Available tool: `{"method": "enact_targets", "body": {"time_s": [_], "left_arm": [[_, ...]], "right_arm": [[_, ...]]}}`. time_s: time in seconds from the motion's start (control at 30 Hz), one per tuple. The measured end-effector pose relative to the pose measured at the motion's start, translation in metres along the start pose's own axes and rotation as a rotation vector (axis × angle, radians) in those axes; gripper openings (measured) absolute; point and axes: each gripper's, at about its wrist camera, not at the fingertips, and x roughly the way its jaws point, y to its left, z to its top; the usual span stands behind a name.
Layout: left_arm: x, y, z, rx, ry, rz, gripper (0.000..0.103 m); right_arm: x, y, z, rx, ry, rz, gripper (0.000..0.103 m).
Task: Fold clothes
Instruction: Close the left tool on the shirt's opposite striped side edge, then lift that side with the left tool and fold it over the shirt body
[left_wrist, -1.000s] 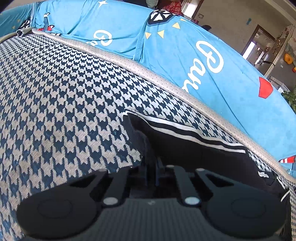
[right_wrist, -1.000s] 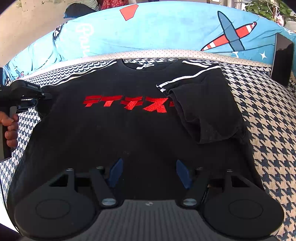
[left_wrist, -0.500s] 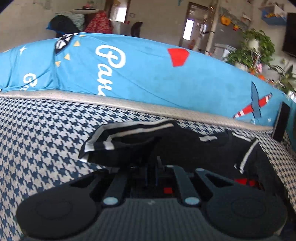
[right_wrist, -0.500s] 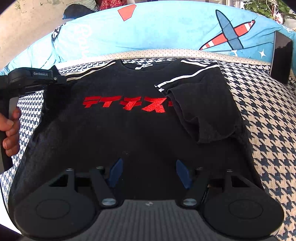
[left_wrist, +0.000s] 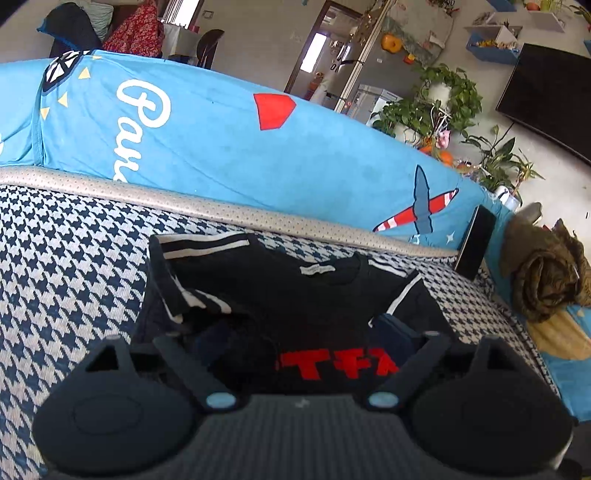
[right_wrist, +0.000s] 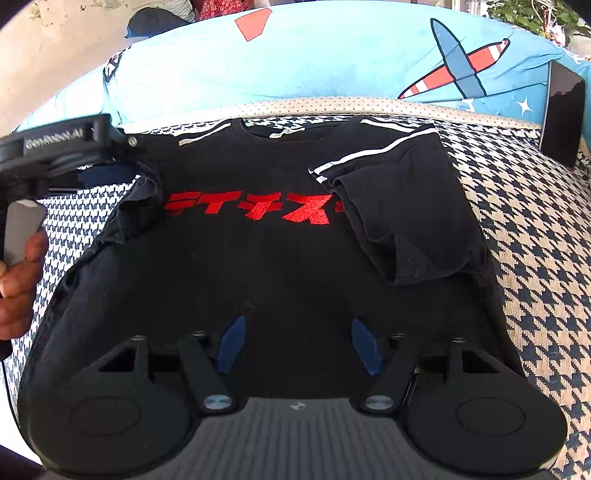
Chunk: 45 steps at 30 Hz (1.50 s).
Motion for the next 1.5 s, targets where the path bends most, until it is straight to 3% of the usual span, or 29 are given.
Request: {"method": "enact_targets", "body": {"time_s": [0.23,0.47,0.67,0.93,1.03,1.13,1.37,1.5], "left_arm": [[0.001,0.005,0.005,-0.024,-0.037,-0.007,0.09],[0.009,-0.006,0.005,-0.023,-0.069,-0.075,0.091],[0.005,-0.013,0.007,-0.052,-0.115,-0.142,0.1],[-0.014,-0.003,0.02,-0.162,-0.2,-0.191,0.103],[-0.023,0.003,0.026,-0.172,-0.231,-0.134,0.103],[-0.024,0.016,0.027,-0.197,-0.217,-0.029,0.103],[-0.01,0.041,0.016,-0.173,-0.108,0.301,0.103],[0.005,0.041,0.008,-0.106,-0.027,0.394,0.103]], "right_arm": [[0.0,0.001,0.0,-0.005,0.0,-0.007,0.064],[0.0,0.003,-0.001,-0.009,-0.001,-0.013,0.064],[0.0,0.002,0.0,-0.003,0.0,-0.01,0.064],[-0.001,0.001,-0.001,-0.004,0.0,-0.007,0.064],[-0.002,0.001,-0.001,-0.003,0.0,-0.007,0.064],[-0.001,0.001,-0.001,-0.004,0.0,-0.008,0.064],[-0.001,0.003,-0.001,-0.009,0.001,-0.015,0.064],[0.0,0.005,-0.001,-0.021,0.001,-0.021,0.064]]}}
